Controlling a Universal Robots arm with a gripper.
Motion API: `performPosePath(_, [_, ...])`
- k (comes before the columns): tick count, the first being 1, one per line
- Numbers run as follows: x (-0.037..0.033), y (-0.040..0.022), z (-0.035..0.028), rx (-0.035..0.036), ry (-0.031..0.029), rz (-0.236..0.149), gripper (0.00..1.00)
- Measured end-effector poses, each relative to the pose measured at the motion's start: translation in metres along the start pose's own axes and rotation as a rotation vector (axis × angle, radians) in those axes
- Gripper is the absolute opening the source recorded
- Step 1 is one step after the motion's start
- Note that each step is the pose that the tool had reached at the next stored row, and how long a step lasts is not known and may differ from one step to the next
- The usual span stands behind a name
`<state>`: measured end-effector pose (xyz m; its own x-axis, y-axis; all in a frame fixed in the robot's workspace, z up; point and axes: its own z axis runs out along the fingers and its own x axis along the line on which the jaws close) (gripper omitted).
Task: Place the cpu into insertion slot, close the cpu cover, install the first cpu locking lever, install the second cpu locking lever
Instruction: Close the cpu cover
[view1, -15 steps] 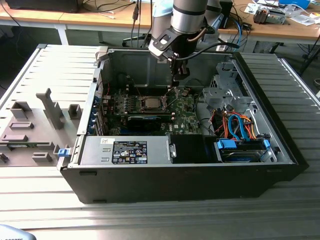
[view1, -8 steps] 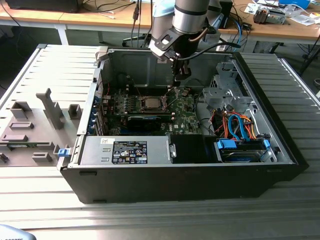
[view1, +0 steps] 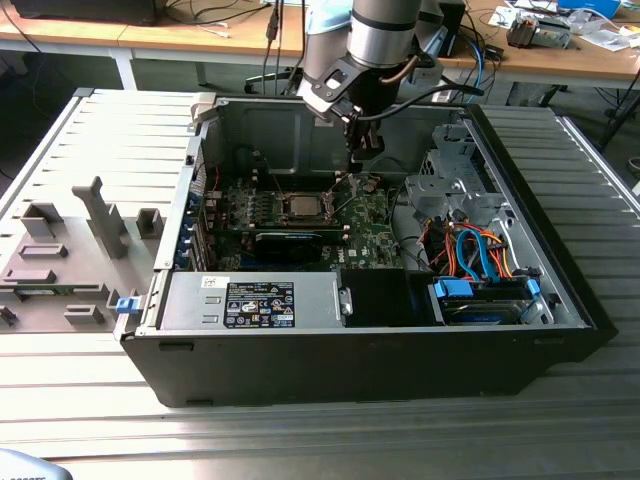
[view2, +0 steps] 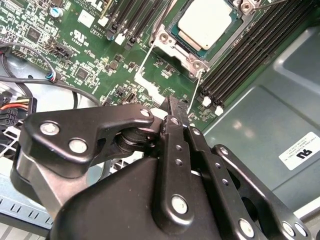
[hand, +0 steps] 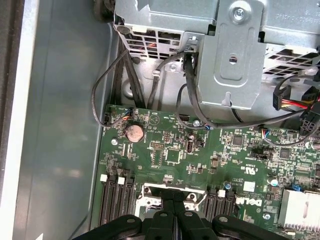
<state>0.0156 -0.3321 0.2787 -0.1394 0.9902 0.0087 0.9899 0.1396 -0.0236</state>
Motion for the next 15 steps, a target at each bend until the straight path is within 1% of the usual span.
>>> performPosePath(15, [-0.0008,0.0055,-0.0001,0.0000,0.0000,0.000,0.11])
